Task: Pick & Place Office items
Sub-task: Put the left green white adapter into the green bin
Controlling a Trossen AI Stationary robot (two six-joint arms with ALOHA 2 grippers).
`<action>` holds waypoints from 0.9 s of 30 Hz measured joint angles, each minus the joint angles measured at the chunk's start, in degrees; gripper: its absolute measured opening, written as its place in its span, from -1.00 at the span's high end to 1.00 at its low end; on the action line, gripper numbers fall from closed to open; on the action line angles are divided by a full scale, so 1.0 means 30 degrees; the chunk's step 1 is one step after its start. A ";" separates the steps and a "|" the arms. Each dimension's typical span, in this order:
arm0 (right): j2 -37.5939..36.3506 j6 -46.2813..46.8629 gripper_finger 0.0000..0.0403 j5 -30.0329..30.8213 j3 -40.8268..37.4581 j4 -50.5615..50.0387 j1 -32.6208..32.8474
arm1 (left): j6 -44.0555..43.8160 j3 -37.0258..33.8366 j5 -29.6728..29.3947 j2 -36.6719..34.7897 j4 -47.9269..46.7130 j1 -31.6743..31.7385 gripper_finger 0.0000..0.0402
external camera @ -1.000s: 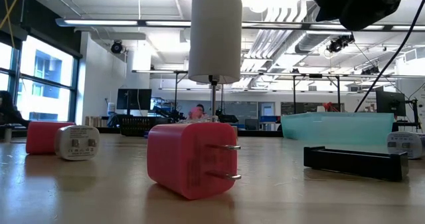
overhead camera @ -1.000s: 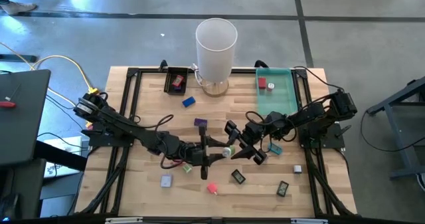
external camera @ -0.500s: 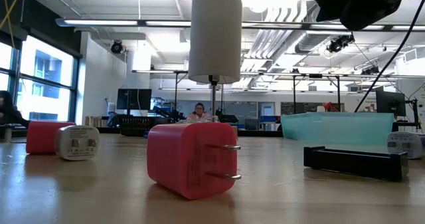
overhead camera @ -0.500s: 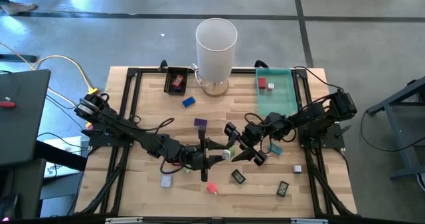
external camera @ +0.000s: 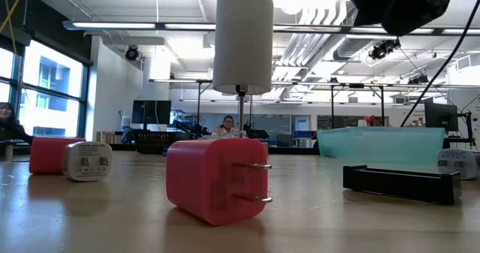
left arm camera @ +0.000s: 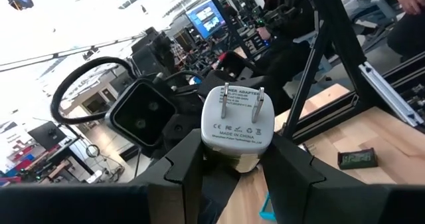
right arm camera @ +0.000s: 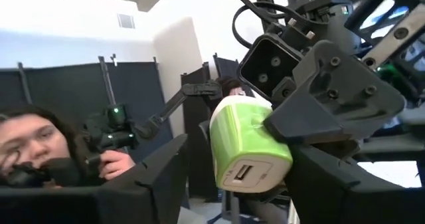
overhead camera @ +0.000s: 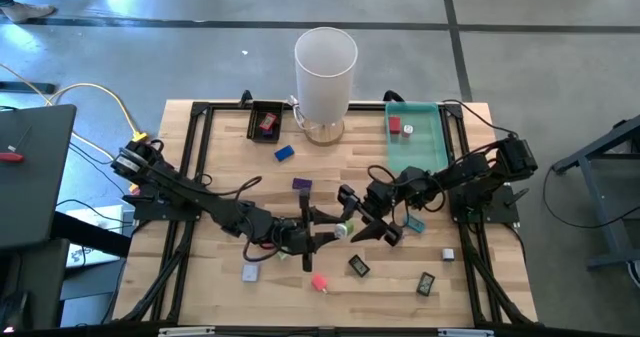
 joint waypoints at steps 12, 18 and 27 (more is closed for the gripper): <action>0.0000 0.2958 -0.04 -0.0687 0.0000 0.0062 -0.0456 | 0.0109 0.0000 0.0396 0.0000 -0.0135 0.0000 0.41; 0.0000 0.2446 0.02 -0.0703 0.0000 -0.0261 -0.0496 | 0.0152 -0.0008 0.0539 0.0000 -0.0311 -0.0007 0.41; 0.0000 0.1169 0.41 -0.1399 0.0006 -0.0662 -0.0558 | 0.0299 0.0001 0.0821 0.0021 -0.0595 -0.0011 0.41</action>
